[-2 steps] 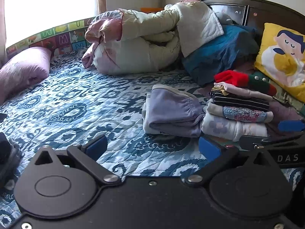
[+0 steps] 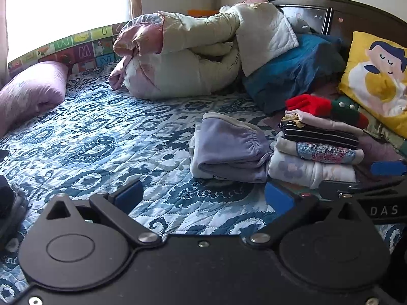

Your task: Fold clothes

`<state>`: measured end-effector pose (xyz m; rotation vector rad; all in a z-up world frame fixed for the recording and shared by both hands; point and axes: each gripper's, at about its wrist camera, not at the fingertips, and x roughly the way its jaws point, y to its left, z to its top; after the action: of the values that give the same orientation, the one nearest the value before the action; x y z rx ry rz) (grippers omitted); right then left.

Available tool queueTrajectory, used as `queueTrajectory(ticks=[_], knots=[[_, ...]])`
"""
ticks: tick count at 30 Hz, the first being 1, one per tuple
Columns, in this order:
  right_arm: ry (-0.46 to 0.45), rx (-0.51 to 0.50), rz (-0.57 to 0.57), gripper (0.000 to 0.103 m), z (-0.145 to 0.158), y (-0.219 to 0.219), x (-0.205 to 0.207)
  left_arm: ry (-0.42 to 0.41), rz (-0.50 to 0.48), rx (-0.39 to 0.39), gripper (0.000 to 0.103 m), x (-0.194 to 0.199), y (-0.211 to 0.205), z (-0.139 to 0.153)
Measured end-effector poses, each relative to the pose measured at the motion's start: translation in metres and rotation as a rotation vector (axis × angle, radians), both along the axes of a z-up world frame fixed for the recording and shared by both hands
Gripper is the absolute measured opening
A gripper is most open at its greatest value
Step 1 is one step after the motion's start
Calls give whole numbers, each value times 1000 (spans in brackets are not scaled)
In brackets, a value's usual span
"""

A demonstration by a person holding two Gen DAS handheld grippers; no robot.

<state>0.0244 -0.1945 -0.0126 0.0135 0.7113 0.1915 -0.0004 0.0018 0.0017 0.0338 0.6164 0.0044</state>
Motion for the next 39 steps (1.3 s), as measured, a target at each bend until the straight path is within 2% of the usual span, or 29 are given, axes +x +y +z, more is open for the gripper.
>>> queueTrajectory(ticks=[6,11,39], knots=[[0,0,-1,103,2,0,-2,11,-2,-17,103,-1,5,4],[0,0,-1,103,3,1,-3,1,2,10,103,-4,-3,0],[5,9,-3,103,3,1,-6,12,0,5,103,-4,1,3]])
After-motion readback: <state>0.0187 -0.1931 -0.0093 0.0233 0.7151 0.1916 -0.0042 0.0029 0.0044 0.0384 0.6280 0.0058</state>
